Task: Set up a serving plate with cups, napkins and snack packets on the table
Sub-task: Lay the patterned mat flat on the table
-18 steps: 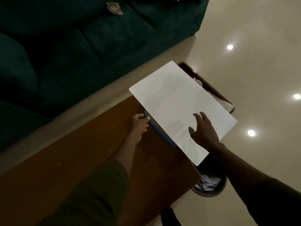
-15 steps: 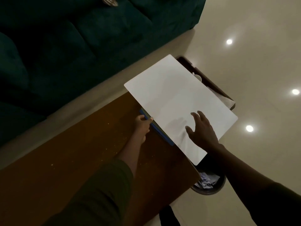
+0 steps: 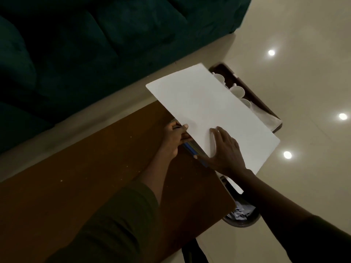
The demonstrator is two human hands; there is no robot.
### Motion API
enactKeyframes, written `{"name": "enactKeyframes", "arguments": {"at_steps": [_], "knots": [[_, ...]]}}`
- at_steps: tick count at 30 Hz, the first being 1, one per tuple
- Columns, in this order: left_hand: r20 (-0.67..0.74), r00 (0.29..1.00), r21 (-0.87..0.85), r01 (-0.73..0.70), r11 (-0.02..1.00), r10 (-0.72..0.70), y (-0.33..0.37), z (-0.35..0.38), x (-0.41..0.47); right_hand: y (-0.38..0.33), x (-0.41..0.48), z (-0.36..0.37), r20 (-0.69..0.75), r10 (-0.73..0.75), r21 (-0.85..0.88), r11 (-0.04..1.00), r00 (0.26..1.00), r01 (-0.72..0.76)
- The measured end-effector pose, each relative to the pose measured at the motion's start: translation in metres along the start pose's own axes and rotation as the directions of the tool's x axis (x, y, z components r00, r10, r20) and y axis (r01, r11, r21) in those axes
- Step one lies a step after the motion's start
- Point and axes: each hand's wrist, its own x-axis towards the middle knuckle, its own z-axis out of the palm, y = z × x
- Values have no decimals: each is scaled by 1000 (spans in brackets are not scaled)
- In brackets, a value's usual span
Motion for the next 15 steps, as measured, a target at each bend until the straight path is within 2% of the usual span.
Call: {"name": "enactKeyframes", "arguments": {"at_steps": [2, 5, 8, 12, 15], "knots": [[-15, 1000, -86, -27, 996, 26, 20, -23, -13, -27, -2, -3, -15, -48, -1, 999, 999, 48], [-131, 990, -253, -85, 964, 53, 50, -75, -40, -81, -5, -13, -52, -155, -5, 988, 986, 155], [-213, 975, -335, -134, 932, 64, 70, -135, -71, -138, -7, -19, -67, -286, -30, 958, 956, 285], [-347, 932, -366, -235, 900, 102, 79, -237, -124, -219, -12, -9, -173, -489, -79, 872, 855, 483], [-513, 851, -324, -311, 893, 111, 79, -322, -167, -282, -23, 5, -199, -618, -116, 786, 761, 608]]}}
